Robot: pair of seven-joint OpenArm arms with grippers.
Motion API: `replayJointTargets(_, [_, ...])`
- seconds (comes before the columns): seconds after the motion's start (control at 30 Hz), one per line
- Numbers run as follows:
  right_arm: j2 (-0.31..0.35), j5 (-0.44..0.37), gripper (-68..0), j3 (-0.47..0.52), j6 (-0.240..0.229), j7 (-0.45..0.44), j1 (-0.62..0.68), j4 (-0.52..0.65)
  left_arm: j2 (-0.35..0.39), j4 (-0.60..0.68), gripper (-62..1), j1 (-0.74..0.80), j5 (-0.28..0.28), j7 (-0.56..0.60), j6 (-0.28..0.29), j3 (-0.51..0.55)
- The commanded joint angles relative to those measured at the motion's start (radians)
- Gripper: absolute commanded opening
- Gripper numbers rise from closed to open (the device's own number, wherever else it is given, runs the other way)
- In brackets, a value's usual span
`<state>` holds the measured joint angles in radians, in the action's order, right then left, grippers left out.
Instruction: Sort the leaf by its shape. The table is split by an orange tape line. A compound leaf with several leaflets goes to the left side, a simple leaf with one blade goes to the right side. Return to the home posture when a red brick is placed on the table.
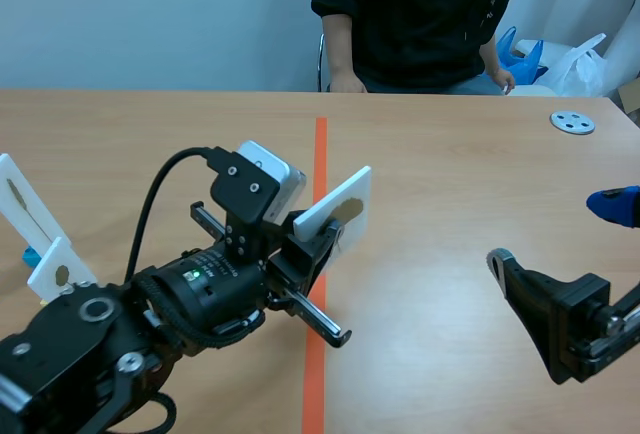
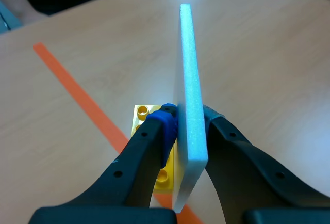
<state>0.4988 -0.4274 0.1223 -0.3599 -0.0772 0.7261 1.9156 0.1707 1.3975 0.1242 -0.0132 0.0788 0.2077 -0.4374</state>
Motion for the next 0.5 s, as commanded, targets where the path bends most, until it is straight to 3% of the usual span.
replayJointTargets(0.0, [0.005,-0.004,0.4,0.001,0.0,-0.016,-0.011,0.011,0.011,0.054,-56.9,0.055,-0.015,-0.001,-0.004,0.022])
replayJointTargets(0.23, [0.005,-0.004,0.4,0.001,0.0,-0.016,-0.011,0.011,0.032,0.293,-56.9,0.299,-0.117,-0.029,-0.015,0.159])
replayJointTargets(0.47, [0.005,-0.004,0.4,0.001,0.0,-0.015,-0.011,0.011,0.032,0.374,-56.9,0.456,-0.184,-0.032,-0.016,0.332])
